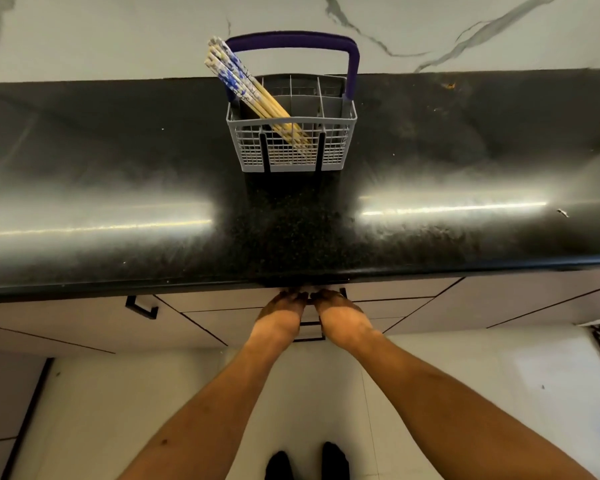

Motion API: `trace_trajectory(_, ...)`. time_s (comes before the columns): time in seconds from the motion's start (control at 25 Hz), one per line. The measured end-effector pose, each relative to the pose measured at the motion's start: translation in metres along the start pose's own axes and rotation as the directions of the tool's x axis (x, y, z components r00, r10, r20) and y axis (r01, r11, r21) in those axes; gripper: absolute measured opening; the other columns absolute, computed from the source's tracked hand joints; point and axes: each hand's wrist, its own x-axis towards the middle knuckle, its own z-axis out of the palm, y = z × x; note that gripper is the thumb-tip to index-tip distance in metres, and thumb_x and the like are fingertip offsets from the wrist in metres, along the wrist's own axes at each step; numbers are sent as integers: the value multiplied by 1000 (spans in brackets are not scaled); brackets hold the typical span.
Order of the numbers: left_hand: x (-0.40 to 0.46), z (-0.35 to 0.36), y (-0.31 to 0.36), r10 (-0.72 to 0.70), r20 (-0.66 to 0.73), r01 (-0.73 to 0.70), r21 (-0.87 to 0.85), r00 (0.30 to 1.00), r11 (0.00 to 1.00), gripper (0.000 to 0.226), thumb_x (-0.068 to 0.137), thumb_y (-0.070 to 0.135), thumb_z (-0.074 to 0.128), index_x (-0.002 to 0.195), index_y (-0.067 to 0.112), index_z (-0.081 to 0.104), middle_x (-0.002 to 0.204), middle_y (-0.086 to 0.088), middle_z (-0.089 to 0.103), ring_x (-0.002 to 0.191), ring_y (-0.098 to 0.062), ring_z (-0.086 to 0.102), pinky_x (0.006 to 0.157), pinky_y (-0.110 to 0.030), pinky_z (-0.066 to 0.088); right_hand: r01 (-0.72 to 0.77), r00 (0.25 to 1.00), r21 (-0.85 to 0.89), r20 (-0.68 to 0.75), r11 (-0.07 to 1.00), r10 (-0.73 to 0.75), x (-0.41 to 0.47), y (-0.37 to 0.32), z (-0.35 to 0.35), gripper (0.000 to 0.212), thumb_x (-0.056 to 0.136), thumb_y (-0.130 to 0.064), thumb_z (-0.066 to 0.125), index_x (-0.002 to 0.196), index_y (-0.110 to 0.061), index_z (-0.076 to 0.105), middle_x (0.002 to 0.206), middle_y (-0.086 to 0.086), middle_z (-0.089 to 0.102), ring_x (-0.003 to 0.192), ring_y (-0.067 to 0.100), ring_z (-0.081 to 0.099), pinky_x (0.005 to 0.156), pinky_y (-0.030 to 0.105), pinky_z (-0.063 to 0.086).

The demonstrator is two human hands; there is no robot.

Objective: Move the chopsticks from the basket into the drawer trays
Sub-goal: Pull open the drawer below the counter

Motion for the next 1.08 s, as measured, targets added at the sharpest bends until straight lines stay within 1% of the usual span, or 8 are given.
trace_trajectory(0.16,10,-4,9,-88,-13,87,-31,996,996,36,103,40,34,126,29,60,129,-6,64,113,-28,60,86,-35,46,-55,998,-37,20,998,56,10,-3,-5,35,100,-9,47,135,-13,51,133,15,59,117,32,60,99,42,49)
trace_trajectory(0.24,10,-6,11,-123,38,126,-86,992,988,37,104,37,35,130,28,58,132,-8,62,116,-30,59,92,-37,48,-65,998,-41,7,997,65,11,-4,-6,32,103,-14,43,133,-13,53,133,14,59,117,32,60,99,41,48)
trace_trajectory(0.36,9,-11,12,-110,69,110,-3,992,994,38,105,27,37,139,24,53,138,-11,57,123,-32,56,98,-39,47,-71,997,-36,12,997,72,11,-5,-6,34,103,-13,42,135,-11,52,136,15,58,120,32,58,100,41,47)
trace_trajectory(0.48,9,-10,13,-118,62,115,52,991,992,40,105,29,39,142,23,50,142,-11,55,126,-32,54,102,-39,46,-78,997,-9,24,997,79,11,-6,-7,38,103,-13,41,140,-14,50,138,15,56,122,32,57,101,40,47)
trace_trajectory(0.68,-13,-6,12,59,45,-62,80,997,995,43,106,30,36,142,12,51,146,-13,52,133,-30,48,111,-37,38,-75,995,24,63,997,73,2,-3,-2,39,101,-11,47,139,-14,52,131,15,60,115,31,61,100,39,48)
trace_trajectory(0.76,-26,0,14,56,41,-59,78,998,995,38,104,22,42,139,13,53,140,-12,56,128,-27,53,109,-34,41,-70,996,49,57,996,67,-8,-2,7,39,99,-11,51,138,-15,53,130,14,61,114,30,62,100,40,49)
trace_trajectory(0.88,-39,-1,20,-68,-33,67,-34,997,997,35,103,15,45,137,14,55,132,-10,61,119,-25,59,103,-34,45,-60,996,33,62,998,58,-22,-3,15,36,97,-8,54,133,-14,58,125,14,65,110,30,65,96,39,51)
trace_trajectory(1.08,-67,24,15,-13,-16,12,-59,1000,998,30,101,15,48,128,15,61,125,-9,65,113,-25,62,98,-33,49,-92,993,43,79,995,88,-53,-6,34,30,98,-8,54,127,-12,60,121,13,66,107,29,66,94,37,53)
